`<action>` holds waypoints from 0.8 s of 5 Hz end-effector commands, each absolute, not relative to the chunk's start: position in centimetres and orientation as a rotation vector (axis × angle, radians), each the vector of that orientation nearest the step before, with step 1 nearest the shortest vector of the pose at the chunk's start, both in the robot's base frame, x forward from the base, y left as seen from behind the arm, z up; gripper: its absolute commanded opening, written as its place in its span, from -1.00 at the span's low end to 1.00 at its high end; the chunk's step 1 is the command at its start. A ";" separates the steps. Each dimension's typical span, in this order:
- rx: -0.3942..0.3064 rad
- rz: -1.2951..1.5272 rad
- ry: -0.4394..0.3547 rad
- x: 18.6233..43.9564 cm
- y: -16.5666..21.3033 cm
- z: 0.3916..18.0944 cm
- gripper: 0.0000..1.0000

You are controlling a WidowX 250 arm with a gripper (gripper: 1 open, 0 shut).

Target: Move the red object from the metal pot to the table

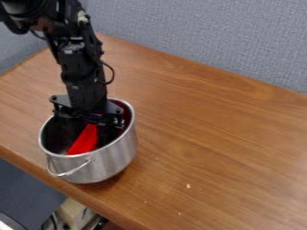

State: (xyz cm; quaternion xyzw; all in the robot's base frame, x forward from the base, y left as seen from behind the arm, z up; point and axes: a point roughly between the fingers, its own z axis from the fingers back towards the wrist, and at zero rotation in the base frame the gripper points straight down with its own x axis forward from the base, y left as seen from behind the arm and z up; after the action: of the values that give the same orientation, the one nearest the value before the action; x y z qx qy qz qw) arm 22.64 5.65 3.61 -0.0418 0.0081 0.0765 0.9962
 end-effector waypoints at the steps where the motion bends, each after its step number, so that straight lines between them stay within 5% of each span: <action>1: -0.077 0.098 0.009 22.9 5.7 3.9 1.00; 4: -0.077 -0.008 0.010 24.2 3.4 4.1 1.00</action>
State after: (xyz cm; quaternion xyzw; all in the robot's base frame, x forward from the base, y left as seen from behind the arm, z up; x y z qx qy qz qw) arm 23.61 3.36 3.62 -0.0406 0.0167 -0.0023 0.9990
